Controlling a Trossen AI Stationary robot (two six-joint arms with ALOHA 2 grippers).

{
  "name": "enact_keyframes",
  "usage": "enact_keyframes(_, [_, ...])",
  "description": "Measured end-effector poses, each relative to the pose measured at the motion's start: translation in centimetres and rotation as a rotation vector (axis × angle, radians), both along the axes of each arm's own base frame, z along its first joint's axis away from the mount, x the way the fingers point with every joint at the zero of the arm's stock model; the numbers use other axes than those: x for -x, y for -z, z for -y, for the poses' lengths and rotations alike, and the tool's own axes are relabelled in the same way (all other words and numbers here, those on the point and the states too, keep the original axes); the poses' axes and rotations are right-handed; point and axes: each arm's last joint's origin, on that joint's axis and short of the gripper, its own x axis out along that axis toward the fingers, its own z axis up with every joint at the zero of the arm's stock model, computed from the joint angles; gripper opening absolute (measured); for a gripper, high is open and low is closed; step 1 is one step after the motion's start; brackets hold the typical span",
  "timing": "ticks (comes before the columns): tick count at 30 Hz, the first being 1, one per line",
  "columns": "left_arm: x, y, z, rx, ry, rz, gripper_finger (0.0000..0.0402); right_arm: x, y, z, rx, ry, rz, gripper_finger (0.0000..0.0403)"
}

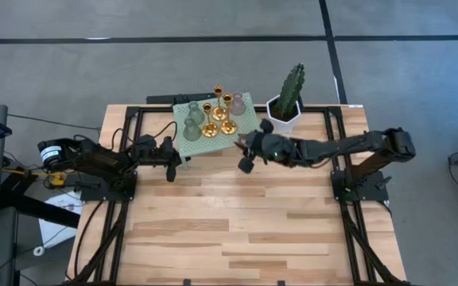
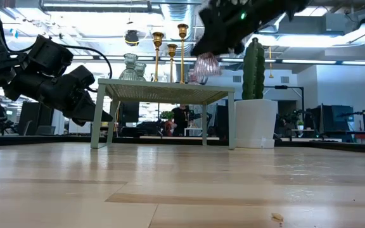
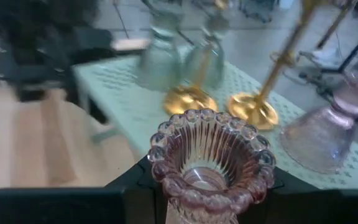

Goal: Pick & Place candle stick holders
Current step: Put the pink glass candle holder on the shelf

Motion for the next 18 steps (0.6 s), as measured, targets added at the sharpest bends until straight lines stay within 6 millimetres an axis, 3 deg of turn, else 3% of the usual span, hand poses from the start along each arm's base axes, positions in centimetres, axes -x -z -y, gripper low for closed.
enact_keyframes(6, [0.0,0.0,0.0,0.000,0.000,0.000,0.0004,0.4,-0.1,3.7,0.005,0.096,0.008,0.0115])
enact_keyframes(10, [0.0,0.0,0.0,0.000,0.000,0.000,0.0006,0.5,-0.6,5.5,-0.042,0.035,0.070,0.0115])
enact_keyframes(18, [0.0,0.0,0.0,0.000,0.000,0.001,0.0004,0.6,0.0,7.4,-0.068,0.065,0.066,0.0115])
